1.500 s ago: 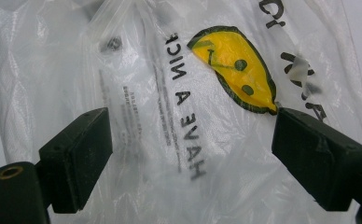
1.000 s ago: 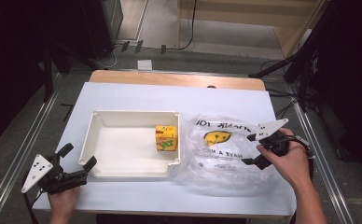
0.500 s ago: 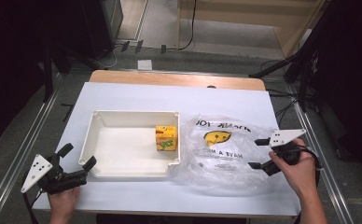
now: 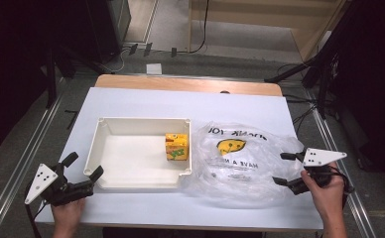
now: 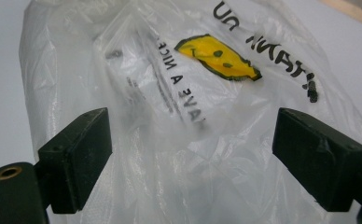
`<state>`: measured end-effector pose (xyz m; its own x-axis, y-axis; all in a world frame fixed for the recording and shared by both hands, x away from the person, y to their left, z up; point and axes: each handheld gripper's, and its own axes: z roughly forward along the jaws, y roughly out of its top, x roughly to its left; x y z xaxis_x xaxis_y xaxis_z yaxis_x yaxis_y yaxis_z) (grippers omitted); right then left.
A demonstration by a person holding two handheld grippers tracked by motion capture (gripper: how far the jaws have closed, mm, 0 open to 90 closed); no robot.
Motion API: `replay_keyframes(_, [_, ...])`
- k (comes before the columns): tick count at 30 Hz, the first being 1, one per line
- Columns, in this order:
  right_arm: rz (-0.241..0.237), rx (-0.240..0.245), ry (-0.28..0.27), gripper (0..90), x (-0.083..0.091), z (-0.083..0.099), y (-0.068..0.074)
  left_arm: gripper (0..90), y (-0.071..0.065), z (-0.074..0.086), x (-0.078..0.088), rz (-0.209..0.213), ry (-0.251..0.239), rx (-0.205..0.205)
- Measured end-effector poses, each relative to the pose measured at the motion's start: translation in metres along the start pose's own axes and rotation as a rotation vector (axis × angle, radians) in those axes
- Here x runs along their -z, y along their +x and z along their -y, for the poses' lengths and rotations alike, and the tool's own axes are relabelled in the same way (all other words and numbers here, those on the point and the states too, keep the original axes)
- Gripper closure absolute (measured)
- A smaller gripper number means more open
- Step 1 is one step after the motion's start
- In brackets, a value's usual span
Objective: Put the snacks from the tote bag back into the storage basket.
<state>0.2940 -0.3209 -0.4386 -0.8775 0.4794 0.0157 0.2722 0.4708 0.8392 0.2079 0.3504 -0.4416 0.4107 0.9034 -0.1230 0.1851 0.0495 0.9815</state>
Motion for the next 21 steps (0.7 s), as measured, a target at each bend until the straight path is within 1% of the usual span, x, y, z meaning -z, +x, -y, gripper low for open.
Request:
replay_keyframes(2, [0.001, -0.008, -0.033, 12.3, 0.002, 0.004, 0.001, 0.0, 0.000, 0.000, 0.000, 0.001, 0.000, 0.001])
replay_keyframes(5, [0.016, -0.013, -0.093, 11.2, 0.005, 0.013, 0.002, 0.0, 0.000, 0.000, 0.000, 0.000, 0.001, 0.003])
replay_keyframes(7, [0.025, -0.015, -0.110, 10.8, 0.005, 0.019, 0.004, 0.0, 0.000, 0.000, 0.000, -0.001, 0.001, 0.002])
replay_keyframes(10, [0.033, -0.034, -0.156, 10.8, 0.003, 0.033, 0.005, 0.0, 0.000, 0.000, 0.000, 0.000, 0.005, 0.000])
replay_keyframes(12, [0.050, -0.038, -0.171, 10.8, 0.002, 0.039, 0.006, 0.0, -0.001, 0.000, 0.000, -0.002, 0.005, 0.000])
replay_keyframes(13, [0.049, -0.044, -0.179, 10.8, 0.002, 0.041, 0.006, 0.0, -0.001, 0.000, -0.001, -0.004, 0.005, 0.001])
replay_keyframes(15, [0.055, -0.046, -0.192, 10.8, 0.003, 0.043, 0.004, 0.0, 0.000, 0.000, -0.001, -0.004, 0.004, 0.001])
replay_keyframes(18, [0.056, -0.062, -0.236, 10.6, 0.006, 0.045, 0.005, 0.0, 0.001, 0.000, 0.000, -0.001, -0.001, 0.007])
replay_keyframes(20, [0.063, -0.060, -0.246, 9.7, 0.007, 0.044, 0.006, 0.0, 0.002, -0.001, 0.000, -0.002, -0.001, 0.014])
replay_keyframes(21, [0.067, -0.056, -0.242, 8.8, 0.008, 0.043, 0.006, 0.0, 0.002, -0.001, 0.000, -0.003, -0.002, 0.016])
